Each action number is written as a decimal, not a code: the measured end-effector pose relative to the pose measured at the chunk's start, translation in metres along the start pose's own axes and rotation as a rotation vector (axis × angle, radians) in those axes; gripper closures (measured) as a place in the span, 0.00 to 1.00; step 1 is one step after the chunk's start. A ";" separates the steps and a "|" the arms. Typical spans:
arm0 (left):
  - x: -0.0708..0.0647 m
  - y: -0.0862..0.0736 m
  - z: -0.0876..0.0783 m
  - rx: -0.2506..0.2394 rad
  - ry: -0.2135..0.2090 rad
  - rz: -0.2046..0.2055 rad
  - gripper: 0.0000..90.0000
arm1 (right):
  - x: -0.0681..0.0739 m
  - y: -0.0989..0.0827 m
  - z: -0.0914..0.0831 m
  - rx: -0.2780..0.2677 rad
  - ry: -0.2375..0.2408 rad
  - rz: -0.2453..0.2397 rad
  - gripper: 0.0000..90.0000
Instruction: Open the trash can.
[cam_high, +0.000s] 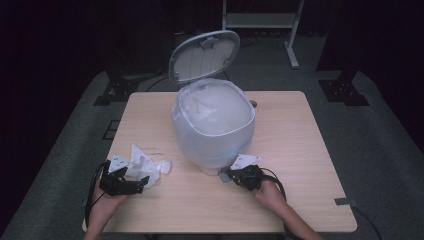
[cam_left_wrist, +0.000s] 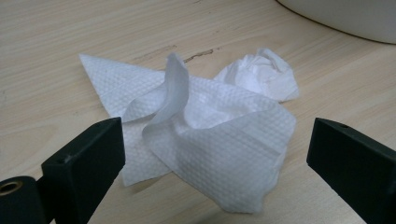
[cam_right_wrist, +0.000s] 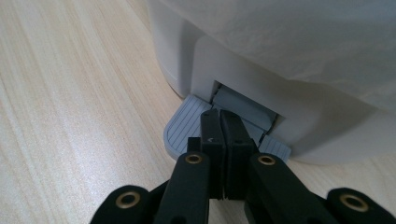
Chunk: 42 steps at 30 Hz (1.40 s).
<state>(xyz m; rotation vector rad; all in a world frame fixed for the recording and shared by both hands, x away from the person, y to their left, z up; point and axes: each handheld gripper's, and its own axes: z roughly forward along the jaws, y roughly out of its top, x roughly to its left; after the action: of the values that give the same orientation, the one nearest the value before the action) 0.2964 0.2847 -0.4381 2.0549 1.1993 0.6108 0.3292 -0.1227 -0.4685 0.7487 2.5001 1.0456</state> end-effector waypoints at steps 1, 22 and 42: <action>0.001 0.000 0.000 0.001 0.003 0.001 0.04 | 0.000 0.000 0.000 -0.004 -0.001 -0.001 0.98; 0.022 0.014 0.022 0.050 -0.068 0.110 0.25 | -0.001 -0.001 0.000 -0.009 0.006 -0.012 0.98; 0.043 0.021 0.050 0.185 -0.128 0.194 0.64 | 0.001 -0.001 0.000 -0.011 -0.004 -0.032 0.98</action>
<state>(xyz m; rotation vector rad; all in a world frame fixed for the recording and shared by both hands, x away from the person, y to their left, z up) 0.3625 0.2991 -0.4532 2.3479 1.0224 0.4625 0.3283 -0.1230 -0.4693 0.7051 2.4929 1.0451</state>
